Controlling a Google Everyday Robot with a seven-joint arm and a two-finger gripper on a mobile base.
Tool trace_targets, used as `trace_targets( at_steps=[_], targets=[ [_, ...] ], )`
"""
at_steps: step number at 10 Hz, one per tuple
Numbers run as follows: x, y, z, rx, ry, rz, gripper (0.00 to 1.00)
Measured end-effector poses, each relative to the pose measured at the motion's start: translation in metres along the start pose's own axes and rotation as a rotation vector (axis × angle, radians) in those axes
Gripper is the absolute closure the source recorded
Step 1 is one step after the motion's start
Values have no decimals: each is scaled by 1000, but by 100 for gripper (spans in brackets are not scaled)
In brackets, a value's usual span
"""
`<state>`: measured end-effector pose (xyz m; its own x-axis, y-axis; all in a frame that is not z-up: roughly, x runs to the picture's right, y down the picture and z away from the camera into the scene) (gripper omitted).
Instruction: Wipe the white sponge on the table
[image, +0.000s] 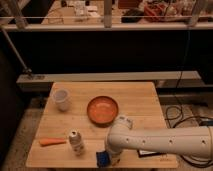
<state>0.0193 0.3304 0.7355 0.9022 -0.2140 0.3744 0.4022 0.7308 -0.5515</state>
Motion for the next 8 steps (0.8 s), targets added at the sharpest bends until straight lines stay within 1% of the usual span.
trace_targets(
  at_steps=[1, 3, 4, 6, 7, 8],
  targets=[
    [-7, -6, -2, 6, 3, -21, 100],
    [-19, -30, -6, 26, 13, -58, 100],
    [-17, -40, -7, 30, 21, -64, 100],
    [-9, -70, -6, 44, 30, -73, 100],
    [-3, -83, -6, 49, 34, -67, 100],
    [3, -91, -5, 50, 38, -59, 100]
  ],
)
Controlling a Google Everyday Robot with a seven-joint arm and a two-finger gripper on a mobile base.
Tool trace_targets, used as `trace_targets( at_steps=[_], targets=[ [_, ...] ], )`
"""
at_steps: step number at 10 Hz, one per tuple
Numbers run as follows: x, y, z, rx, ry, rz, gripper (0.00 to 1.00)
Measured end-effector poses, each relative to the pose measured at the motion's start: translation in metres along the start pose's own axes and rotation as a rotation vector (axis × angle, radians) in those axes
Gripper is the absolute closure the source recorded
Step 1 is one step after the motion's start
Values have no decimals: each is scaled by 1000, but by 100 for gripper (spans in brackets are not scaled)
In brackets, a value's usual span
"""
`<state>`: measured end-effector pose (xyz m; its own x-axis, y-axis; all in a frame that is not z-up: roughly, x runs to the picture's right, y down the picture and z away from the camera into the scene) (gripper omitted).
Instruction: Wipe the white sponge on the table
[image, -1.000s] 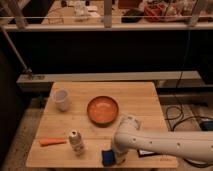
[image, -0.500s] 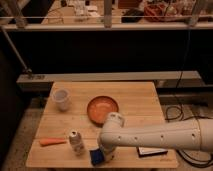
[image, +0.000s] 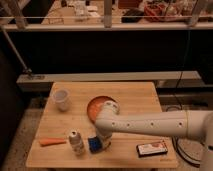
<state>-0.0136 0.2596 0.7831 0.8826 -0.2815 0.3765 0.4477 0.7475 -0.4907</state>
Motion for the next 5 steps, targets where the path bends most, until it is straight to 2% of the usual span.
trace_targets(
  at_steps=[2, 5],
  targets=[
    [17, -13, 1, 6, -1, 35, 100],
    [53, -7, -1, 11, -10, 109, 100]
  ],
)
